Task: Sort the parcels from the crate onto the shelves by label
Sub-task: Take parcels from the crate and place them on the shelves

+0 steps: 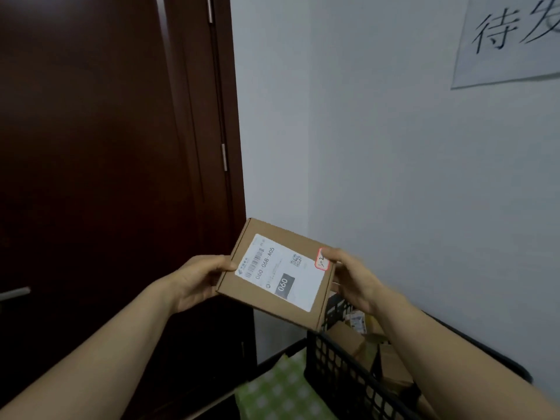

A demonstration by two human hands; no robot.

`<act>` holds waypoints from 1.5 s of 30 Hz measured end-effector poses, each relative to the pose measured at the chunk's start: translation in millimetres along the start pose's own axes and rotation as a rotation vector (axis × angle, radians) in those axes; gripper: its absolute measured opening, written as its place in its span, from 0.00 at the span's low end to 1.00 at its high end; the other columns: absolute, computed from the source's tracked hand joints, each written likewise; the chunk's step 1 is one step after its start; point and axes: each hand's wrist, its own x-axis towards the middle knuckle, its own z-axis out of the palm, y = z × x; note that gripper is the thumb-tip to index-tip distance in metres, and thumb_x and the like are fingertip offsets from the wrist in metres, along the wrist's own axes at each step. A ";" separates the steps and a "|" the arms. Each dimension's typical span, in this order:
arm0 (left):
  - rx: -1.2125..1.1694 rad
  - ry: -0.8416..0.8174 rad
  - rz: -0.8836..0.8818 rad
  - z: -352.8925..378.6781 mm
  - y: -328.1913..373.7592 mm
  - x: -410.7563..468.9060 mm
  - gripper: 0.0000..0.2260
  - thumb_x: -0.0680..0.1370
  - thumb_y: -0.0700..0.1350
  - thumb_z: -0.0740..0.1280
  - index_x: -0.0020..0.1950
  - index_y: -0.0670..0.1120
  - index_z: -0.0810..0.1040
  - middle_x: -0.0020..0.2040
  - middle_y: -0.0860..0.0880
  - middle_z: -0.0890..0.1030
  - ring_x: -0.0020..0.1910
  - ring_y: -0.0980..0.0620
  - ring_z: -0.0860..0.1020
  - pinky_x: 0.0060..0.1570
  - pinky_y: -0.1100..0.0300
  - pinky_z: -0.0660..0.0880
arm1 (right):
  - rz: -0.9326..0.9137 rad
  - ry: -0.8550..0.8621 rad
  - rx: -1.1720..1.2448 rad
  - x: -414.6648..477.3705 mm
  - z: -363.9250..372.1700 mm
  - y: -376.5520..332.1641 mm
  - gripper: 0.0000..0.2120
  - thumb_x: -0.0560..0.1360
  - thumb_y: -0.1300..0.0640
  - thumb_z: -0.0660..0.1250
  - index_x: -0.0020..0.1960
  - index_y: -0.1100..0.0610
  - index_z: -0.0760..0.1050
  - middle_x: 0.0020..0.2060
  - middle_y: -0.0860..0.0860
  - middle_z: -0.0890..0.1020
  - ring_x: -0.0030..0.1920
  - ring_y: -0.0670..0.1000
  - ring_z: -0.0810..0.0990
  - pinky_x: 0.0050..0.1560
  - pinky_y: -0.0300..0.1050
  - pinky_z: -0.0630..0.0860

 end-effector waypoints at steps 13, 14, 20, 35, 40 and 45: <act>-0.044 0.149 -0.043 11.7 -13.7 -39.0 0.25 0.70 0.45 0.75 0.64 0.42 0.74 0.53 0.46 0.81 0.56 0.49 0.77 0.59 0.44 0.74 | 0.031 0.013 0.388 -0.5 81.3 12.1 0.06 0.73 0.58 0.70 0.47 0.60 0.79 0.40 0.55 0.85 0.48 0.57 0.82 0.54 0.52 0.79; -0.081 0.160 -0.008 10.8 -13.5 -41.0 0.19 0.72 0.40 0.73 0.61 0.41 0.76 0.50 0.47 0.83 0.54 0.49 0.79 0.59 0.46 0.75 | 0.033 -0.005 0.385 -0.5 84.5 11.8 0.07 0.73 0.57 0.69 0.48 0.61 0.79 0.41 0.55 0.84 0.47 0.57 0.82 0.54 0.51 0.79; -0.156 0.208 0.072 -7.4 -3.8 -55.5 0.10 0.72 0.32 0.69 0.52 0.40 0.78 0.45 0.45 0.85 0.49 0.48 0.81 0.57 0.51 0.76 | 0.074 -0.082 0.366 -5.9 94.1 2.0 0.13 0.77 0.52 0.58 0.46 0.61 0.76 0.42 0.56 0.80 0.44 0.53 0.79 0.52 0.50 0.77; -0.153 0.260 0.099 -31.8 1.4 -88.1 0.12 0.72 0.32 0.70 0.53 0.40 0.78 0.46 0.45 0.84 0.51 0.48 0.81 0.55 0.53 0.77 | 0.076 -0.156 0.234 -19.7 129.0 -1.0 0.11 0.77 0.55 0.57 0.46 0.60 0.75 0.43 0.55 0.81 0.46 0.53 0.79 0.58 0.50 0.75; -0.138 0.338 0.098 -55.5 5.6 -113.6 0.16 0.69 0.33 0.72 0.56 0.39 0.77 0.51 0.44 0.83 0.55 0.47 0.80 0.54 0.52 0.77 | 0.061 -0.266 0.239 -26.3 160.2 -0.5 0.10 0.78 0.57 0.60 0.49 0.59 0.78 0.47 0.56 0.83 0.50 0.53 0.81 0.59 0.50 0.75; -0.100 0.475 0.118 -87.7 12.5 -158.5 0.22 0.65 0.36 0.75 0.58 0.40 0.76 0.55 0.44 0.82 0.57 0.47 0.79 0.57 0.51 0.77 | 0.076 -0.432 0.245 -31.4 208.5 4.1 0.15 0.78 0.57 0.61 0.64 0.53 0.74 0.55 0.56 0.82 0.57 0.54 0.79 0.63 0.51 0.73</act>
